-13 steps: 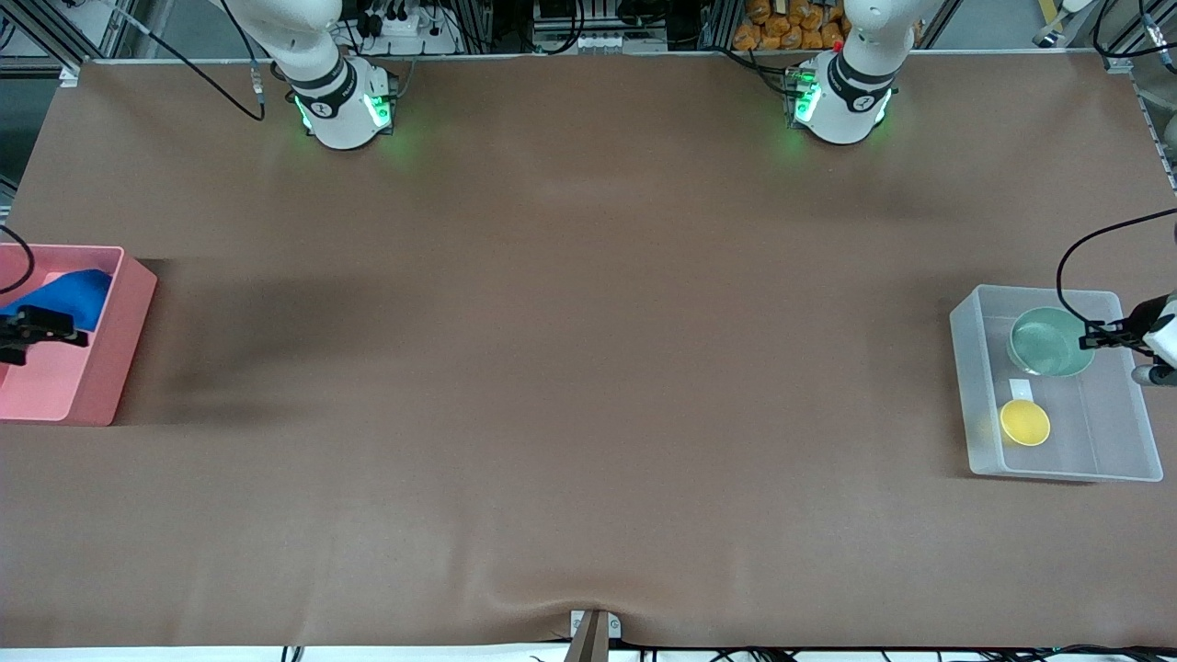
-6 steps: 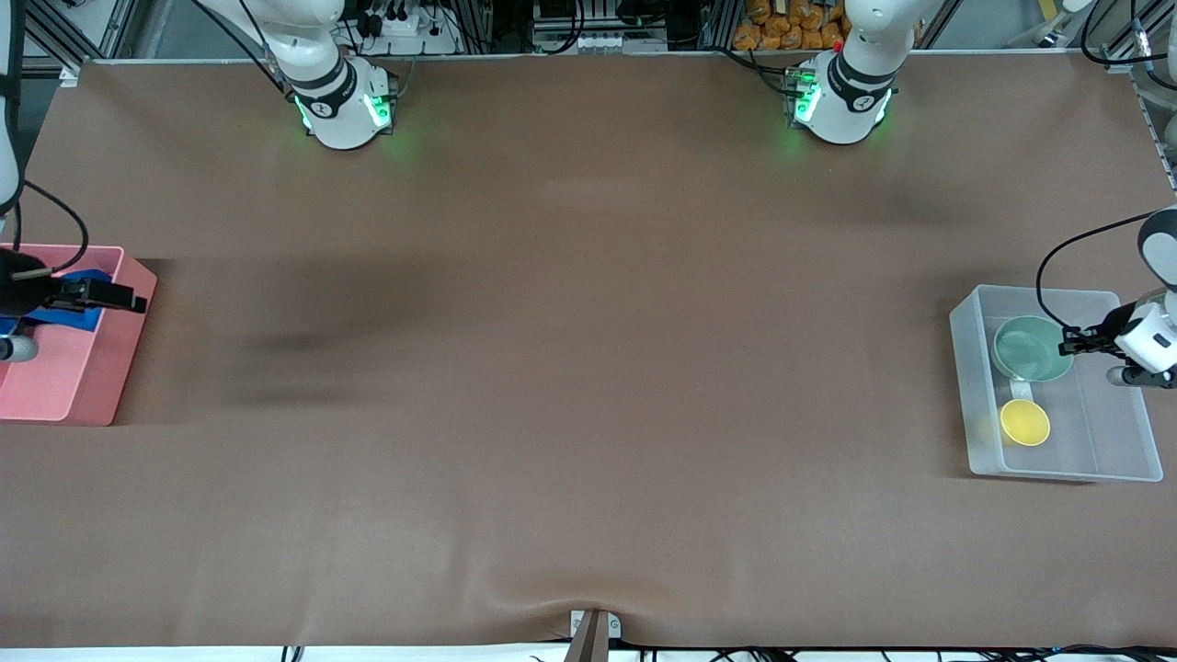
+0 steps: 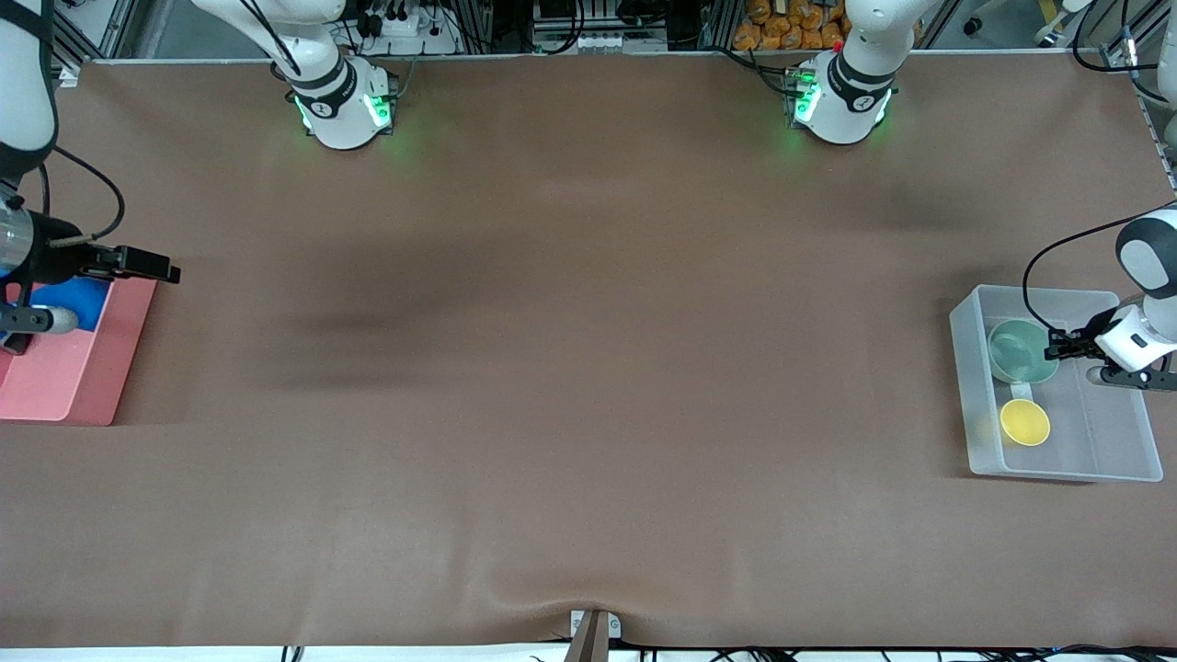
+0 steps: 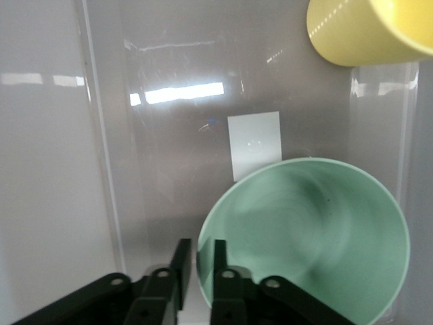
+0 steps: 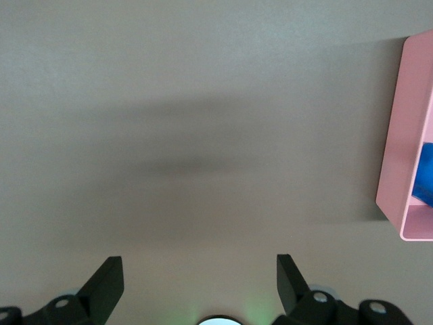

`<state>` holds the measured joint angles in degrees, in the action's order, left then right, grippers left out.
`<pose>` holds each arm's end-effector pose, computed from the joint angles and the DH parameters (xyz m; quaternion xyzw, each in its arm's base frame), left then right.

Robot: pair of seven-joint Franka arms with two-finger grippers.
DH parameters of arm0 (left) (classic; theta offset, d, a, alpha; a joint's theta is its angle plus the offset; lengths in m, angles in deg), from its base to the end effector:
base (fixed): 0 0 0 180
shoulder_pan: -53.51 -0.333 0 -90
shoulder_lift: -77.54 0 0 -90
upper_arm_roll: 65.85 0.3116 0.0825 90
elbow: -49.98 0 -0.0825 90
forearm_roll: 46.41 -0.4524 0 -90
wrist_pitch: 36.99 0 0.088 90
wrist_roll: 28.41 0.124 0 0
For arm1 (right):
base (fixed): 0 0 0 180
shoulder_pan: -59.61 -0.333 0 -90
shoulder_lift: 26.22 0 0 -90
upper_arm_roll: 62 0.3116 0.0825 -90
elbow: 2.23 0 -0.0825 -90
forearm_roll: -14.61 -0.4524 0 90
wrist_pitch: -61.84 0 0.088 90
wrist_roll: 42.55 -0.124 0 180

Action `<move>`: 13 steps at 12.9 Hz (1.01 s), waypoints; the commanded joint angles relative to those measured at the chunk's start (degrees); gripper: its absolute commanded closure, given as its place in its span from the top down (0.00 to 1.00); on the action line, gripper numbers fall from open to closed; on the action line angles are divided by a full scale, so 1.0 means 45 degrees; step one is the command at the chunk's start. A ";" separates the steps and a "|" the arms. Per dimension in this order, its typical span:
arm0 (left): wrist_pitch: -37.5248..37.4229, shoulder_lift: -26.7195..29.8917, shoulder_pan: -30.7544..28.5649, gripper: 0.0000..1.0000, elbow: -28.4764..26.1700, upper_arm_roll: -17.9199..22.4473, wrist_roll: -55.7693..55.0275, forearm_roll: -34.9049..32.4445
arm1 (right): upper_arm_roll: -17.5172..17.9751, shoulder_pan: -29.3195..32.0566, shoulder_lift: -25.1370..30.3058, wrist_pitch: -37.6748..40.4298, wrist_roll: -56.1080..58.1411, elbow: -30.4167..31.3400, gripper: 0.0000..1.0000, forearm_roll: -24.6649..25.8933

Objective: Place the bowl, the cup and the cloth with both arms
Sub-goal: 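Release the bowl with the left gripper while the right gripper lifts away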

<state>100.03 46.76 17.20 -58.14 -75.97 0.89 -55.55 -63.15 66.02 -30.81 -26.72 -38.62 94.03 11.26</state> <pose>0.6046 0.3010 0.1502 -0.9971 0.0744 0.0131 0.0027 0.6222 -0.0748 0.4932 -0.9933 0.0339 0.1036 0.0389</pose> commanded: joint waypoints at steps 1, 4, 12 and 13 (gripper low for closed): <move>-0.0232 0.0315 0.0099 1.00 0.0410 -0.0037 0.0091 -0.0663 | -0.0058 -0.0194 0.1133 0.0050 -0.0210 0.0484 1.00 0.0178; -0.2139 0.0726 0.0682 1.00 0.1695 -0.0037 0.0052 -0.0664 | 0.0039 -0.0370 0.1409 0.0439 -0.1821 0.0348 1.00 0.0158; -0.6150 0.2873 0.4332 1.00 0.2756 0.0041 -0.4827 -0.0529 | 0.0663 -0.0391 0.1721 0.1337 -0.1694 -0.0668 1.00 0.1250; -0.6365 0.3088 0.5034 1.00 0.2775 0.0389 -0.5334 -0.0296 | 0.0704 -0.0391 0.1741 0.1610 -0.1714 -0.0920 1.00 0.1252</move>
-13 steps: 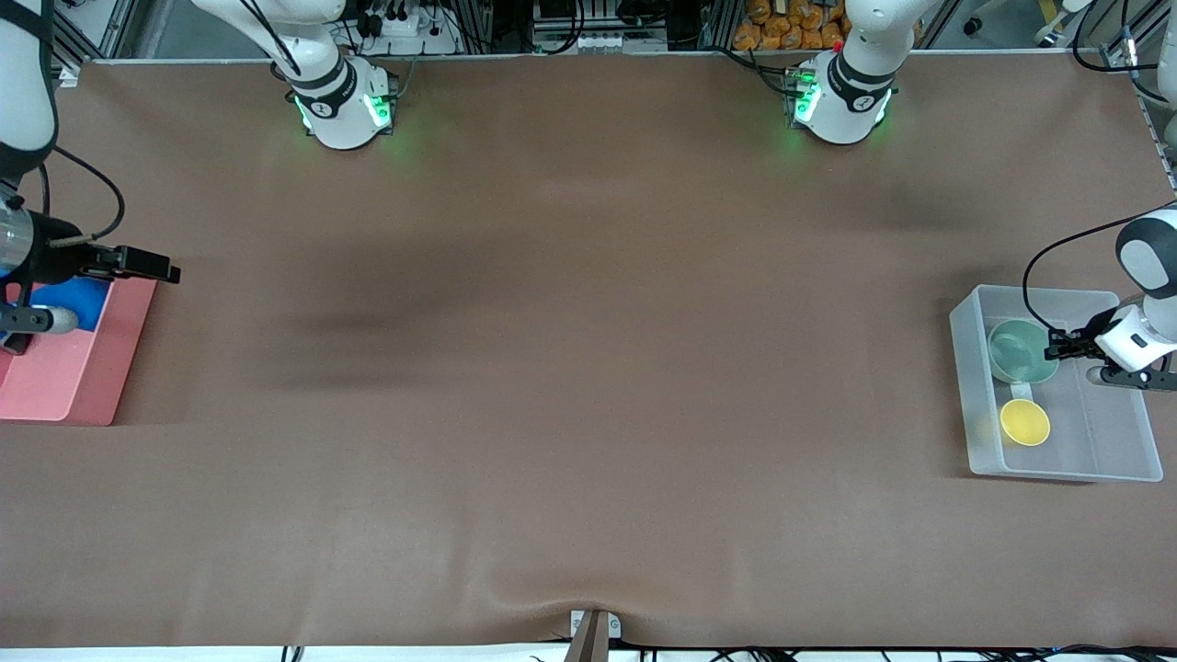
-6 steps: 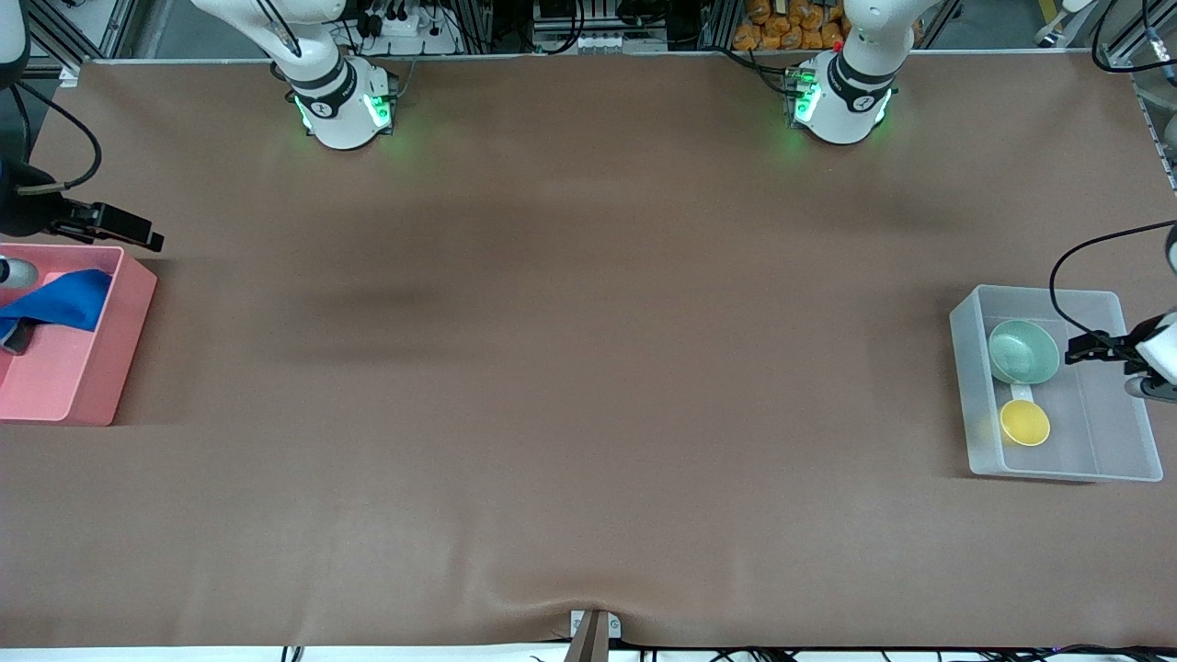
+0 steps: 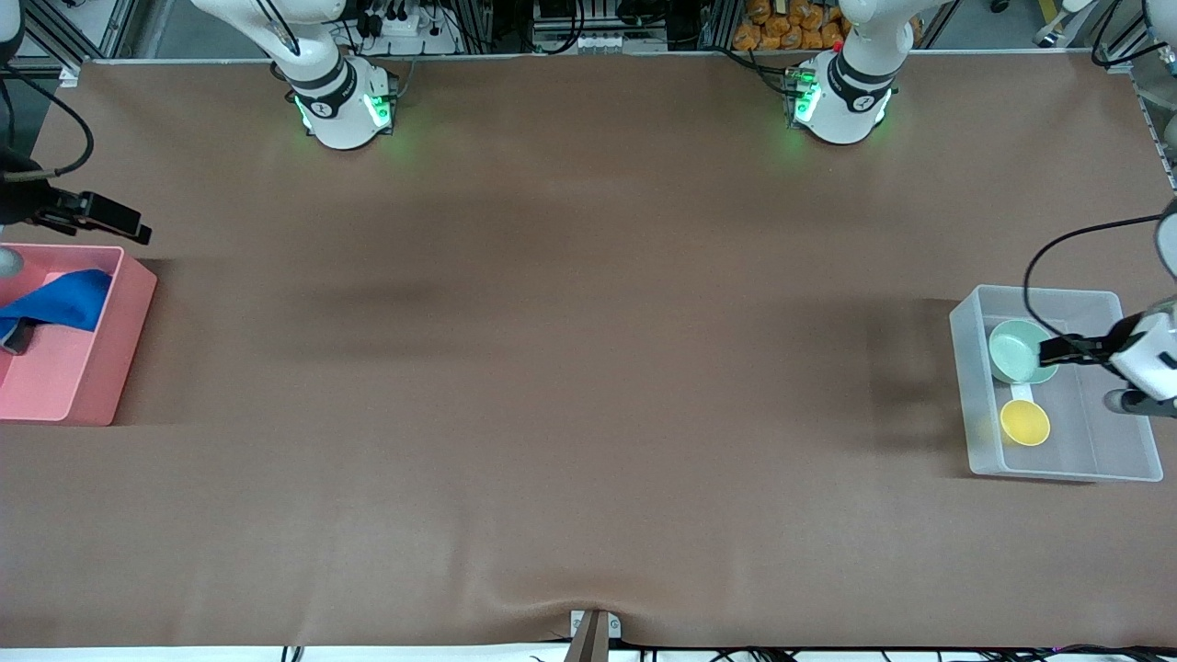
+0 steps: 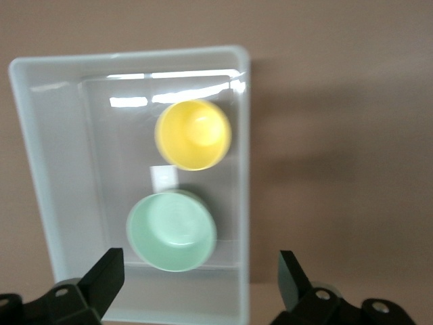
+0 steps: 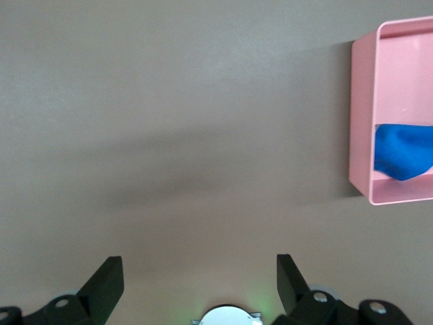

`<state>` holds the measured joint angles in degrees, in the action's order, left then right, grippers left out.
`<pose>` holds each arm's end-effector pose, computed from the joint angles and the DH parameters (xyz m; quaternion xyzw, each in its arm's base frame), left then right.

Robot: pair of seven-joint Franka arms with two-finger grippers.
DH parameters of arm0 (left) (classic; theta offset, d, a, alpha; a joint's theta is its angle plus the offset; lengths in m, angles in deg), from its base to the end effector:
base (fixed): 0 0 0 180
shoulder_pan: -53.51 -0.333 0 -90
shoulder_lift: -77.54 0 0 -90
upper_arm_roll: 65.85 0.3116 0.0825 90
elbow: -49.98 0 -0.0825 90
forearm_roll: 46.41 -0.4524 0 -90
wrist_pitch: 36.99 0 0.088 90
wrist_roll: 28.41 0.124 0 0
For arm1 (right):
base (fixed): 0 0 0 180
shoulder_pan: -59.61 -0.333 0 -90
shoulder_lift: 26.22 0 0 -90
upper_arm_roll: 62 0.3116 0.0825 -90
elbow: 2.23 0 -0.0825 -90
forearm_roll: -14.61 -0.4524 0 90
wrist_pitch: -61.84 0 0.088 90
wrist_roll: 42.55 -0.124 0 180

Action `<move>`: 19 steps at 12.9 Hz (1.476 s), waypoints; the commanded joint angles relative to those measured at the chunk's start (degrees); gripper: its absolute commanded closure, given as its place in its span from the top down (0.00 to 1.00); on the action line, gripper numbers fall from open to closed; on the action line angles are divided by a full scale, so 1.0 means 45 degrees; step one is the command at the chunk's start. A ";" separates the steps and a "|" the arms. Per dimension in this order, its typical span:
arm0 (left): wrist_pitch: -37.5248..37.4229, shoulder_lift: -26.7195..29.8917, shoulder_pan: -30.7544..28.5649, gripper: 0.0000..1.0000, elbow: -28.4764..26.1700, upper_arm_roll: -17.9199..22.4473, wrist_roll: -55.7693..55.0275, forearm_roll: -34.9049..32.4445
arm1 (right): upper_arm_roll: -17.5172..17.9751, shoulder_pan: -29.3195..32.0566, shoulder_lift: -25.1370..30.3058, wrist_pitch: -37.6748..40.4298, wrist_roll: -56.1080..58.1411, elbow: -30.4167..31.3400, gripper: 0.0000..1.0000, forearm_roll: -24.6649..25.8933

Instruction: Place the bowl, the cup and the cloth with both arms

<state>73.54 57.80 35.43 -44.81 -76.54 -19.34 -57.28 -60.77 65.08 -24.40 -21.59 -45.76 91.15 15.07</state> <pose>0.6990 0.1163 0.3601 -0.9969 0.0463 0.0389 0.0512 0.5949 -0.0450 0.5820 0.9954 -0.0650 -0.0709 0.0037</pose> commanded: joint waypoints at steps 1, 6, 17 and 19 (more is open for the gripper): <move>-0.0636 0.0927 0.1762 1.00 -0.0207 0.0946 -0.1732 0.0497 | 0.0137 -0.0142 0.0278 0.0802 -0.0127 -0.0534 1.00 0.0290; -0.0931 0.1787 0.3937 1.00 -0.0129 0.1185 -0.4784 0.1145 | -0.0078 0.0287 0.0297 0.0825 0.0010 -0.0556 1.00 -0.0629; -0.3604 0.4794 0.4797 1.00 -0.0109 0.1790 -0.4320 0.2337 | -0.0058 0.0346 0.0317 0.0337 0.0596 -0.0575 1.00 -0.0630; -0.3704 0.4913 0.4797 1.00 -0.0070 0.1791 -0.4319 0.2357 | -0.0058 0.0346 0.0317 0.0337 0.0596 -0.0575 1.00 -0.0610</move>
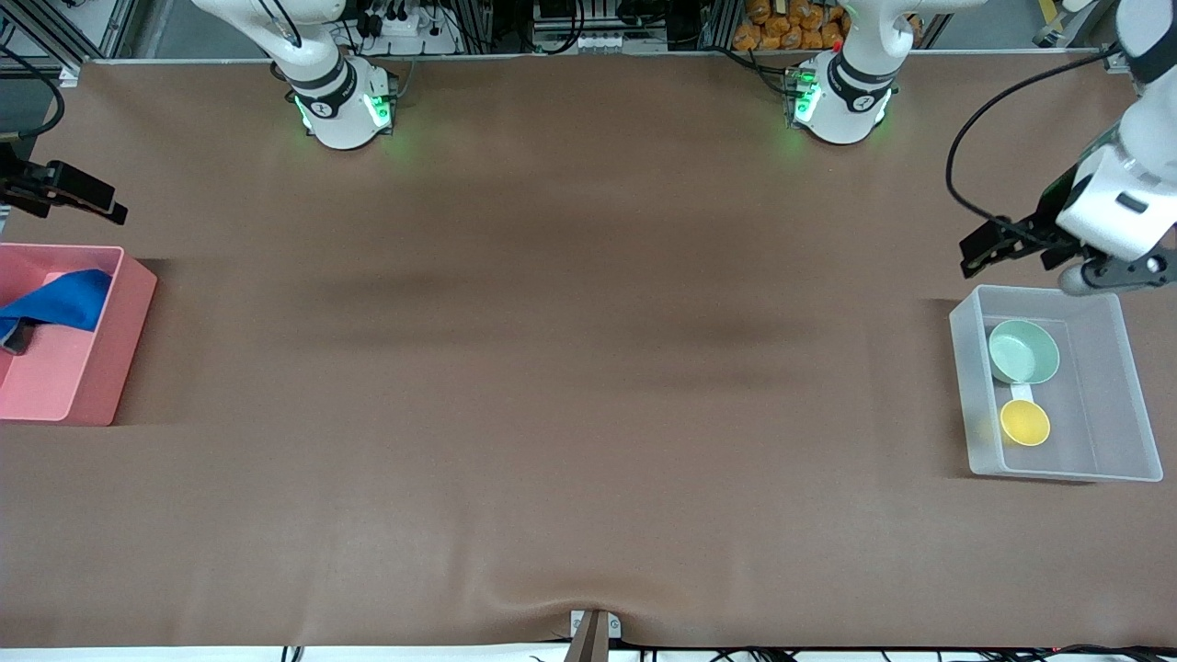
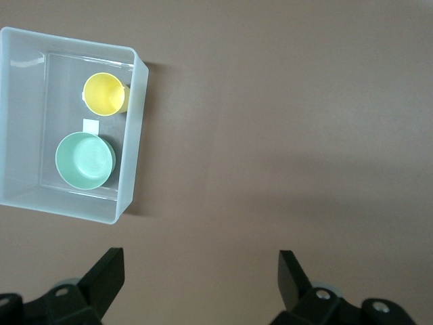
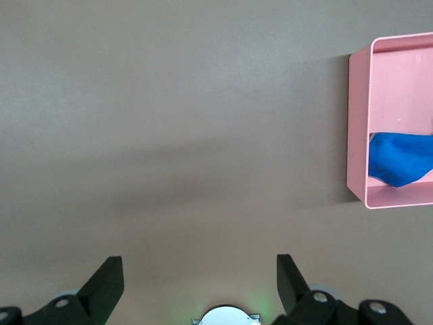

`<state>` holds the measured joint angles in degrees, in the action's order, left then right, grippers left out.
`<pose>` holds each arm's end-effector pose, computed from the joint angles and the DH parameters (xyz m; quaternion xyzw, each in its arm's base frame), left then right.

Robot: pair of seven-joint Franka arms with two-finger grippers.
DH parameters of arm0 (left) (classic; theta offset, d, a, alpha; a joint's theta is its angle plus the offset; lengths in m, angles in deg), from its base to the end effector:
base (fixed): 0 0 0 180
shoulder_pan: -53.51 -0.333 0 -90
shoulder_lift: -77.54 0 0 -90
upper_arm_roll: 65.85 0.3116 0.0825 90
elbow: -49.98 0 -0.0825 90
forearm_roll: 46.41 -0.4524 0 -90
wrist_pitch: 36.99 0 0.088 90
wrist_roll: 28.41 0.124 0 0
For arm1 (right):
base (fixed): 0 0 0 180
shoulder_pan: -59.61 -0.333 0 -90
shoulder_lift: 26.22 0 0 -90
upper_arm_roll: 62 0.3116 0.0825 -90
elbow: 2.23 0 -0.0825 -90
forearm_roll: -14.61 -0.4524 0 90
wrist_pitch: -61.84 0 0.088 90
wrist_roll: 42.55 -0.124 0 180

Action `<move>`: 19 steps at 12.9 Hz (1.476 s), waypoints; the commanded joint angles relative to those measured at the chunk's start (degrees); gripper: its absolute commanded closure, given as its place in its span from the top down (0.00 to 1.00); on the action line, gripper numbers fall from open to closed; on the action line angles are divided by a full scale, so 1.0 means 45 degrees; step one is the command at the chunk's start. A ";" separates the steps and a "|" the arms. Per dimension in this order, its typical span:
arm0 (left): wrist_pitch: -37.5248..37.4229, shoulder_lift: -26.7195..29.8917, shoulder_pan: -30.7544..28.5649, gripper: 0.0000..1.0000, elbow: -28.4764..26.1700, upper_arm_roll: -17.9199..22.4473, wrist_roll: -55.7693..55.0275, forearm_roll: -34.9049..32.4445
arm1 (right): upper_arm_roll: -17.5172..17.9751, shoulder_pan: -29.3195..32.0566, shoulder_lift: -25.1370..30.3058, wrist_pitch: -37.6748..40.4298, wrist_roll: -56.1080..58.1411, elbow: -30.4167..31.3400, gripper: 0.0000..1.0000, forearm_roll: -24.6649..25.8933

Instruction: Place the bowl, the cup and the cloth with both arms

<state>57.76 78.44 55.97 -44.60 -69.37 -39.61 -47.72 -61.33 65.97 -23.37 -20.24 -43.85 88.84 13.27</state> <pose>0.6215 -0.0627 0.5768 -0.9989 -0.0447 -0.0110 0.0104 0.5882 -0.0553 0.6122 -0.9967 0.0599 0.0531 0.0134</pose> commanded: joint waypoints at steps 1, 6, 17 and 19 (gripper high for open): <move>-0.0198 0.0501 0.0234 1.00 -0.0098 0.0255 0.0339 0.0232 | 0.0066 0.0149 0.0089 0.0038 0.0171 -0.0062 1.00 -0.0210; -0.0979 0.0620 0.0253 1.00 0.0664 0.0881 0.2586 0.0193 | 0.0066 0.0149 0.0089 0.0077 0.0171 -0.0062 1.00 -0.0210; -0.0999 0.0424 0.0175 1.00 0.0781 0.0900 0.2509 0.0193 | 0.0066 0.0168 0.0050 0.0077 0.0191 -0.0043 1.00 -0.0210; -0.0999 0.0424 0.0156 1.00 0.0781 0.0881 0.2450 0.0213 | 0.0066 0.0168 0.0030 0.0057 0.0191 -0.0043 1.00 -0.0210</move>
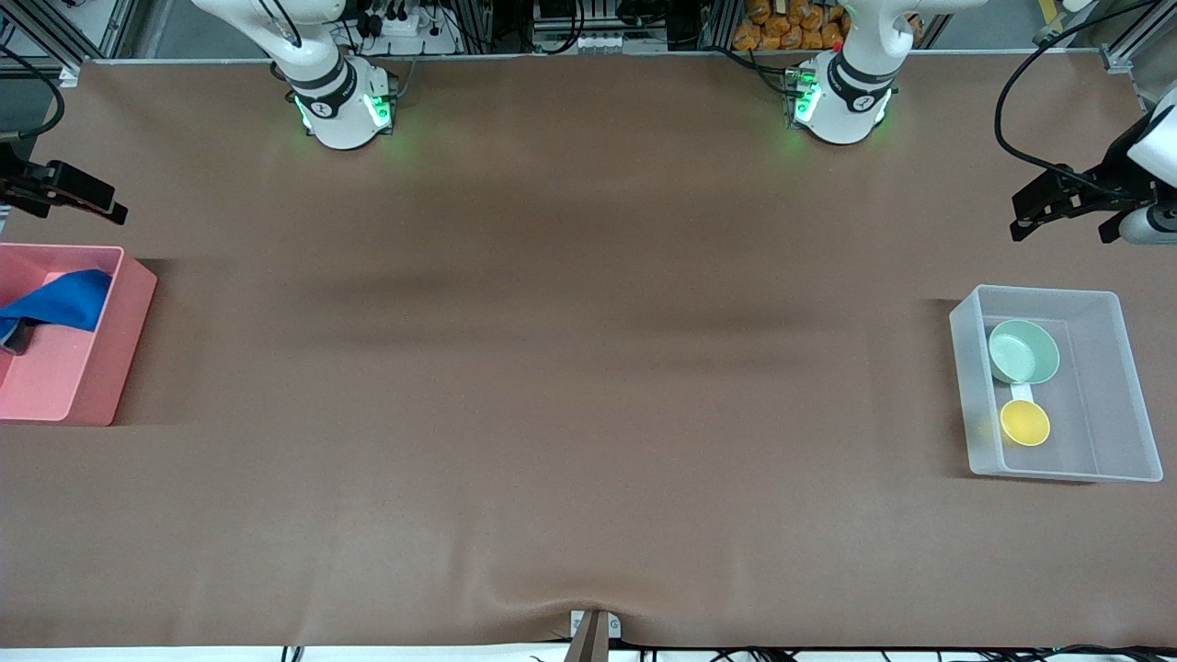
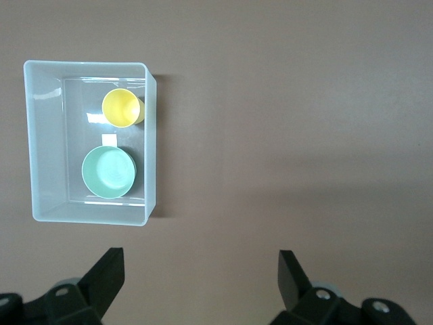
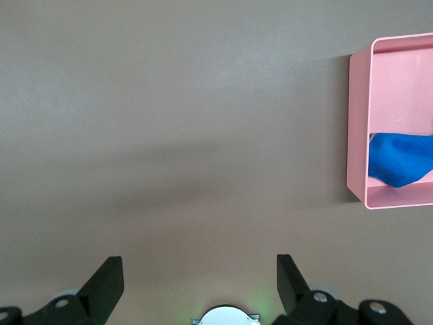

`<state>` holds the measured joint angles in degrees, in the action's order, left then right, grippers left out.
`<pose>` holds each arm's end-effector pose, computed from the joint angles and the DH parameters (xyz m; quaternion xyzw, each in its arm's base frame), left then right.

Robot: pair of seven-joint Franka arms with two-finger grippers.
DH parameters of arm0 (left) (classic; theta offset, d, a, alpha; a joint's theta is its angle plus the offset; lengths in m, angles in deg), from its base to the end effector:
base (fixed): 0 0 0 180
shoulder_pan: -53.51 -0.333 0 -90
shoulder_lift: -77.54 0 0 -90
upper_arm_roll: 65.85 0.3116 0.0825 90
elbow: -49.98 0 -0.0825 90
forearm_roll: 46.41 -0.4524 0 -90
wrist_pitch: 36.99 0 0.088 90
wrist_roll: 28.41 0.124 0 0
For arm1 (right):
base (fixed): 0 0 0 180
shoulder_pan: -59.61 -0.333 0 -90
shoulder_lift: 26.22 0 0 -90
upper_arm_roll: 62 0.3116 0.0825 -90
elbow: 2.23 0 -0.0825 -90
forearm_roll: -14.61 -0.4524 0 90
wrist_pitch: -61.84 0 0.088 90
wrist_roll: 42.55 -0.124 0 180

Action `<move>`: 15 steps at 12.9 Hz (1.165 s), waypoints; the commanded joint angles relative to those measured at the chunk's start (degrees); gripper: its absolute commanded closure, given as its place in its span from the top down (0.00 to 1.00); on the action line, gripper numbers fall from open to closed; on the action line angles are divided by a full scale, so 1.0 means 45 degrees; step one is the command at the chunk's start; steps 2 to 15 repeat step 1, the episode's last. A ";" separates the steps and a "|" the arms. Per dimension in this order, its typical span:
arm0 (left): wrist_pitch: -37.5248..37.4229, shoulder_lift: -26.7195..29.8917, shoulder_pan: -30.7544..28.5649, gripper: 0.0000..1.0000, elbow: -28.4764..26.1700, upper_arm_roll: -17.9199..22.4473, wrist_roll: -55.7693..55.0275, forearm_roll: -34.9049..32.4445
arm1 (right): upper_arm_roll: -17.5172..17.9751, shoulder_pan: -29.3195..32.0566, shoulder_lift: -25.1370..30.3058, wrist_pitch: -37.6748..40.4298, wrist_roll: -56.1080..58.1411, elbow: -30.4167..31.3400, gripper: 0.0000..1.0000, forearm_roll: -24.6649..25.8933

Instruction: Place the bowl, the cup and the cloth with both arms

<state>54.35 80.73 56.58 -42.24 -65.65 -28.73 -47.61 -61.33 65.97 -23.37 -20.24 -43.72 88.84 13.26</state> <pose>0.6083 -0.0279 0.6185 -0.9995 0.0223 -0.0204 0.0098 0.5882 -0.0553 0.6122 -0.9968 0.0588 0.0531 0.0136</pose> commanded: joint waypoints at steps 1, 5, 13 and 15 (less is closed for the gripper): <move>-0.0240 -0.0084 0.0019 1.00 0.0258 0.0073 0.0032 0.0189 | 0.0047 0.0168 0.0050 0.0056 0.0143 -0.0043 1.00 -0.0209; -0.0240 -0.0084 0.0019 1.00 0.0258 0.0073 0.0032 0.0189 | 0.0047 0.0168 0.0050 0.0056 0.0143 -0.0043 1.00 -0.0209; -0.0240 -0.0084 0.0019 1.00 0.0258 0.0073 0.0032 0.0189 | 0.0047 0.0168 0.0050 0.0056 0.0143 -0.0043 1.00 -0.0209; -0.0240 -0.0084 0.0019 1.00 0.0258 0.0073 0.0032 0.0189 | 0.0047 0.0168 0.0050 0.0056 0.0143 -0.0043 1.00 -0.0209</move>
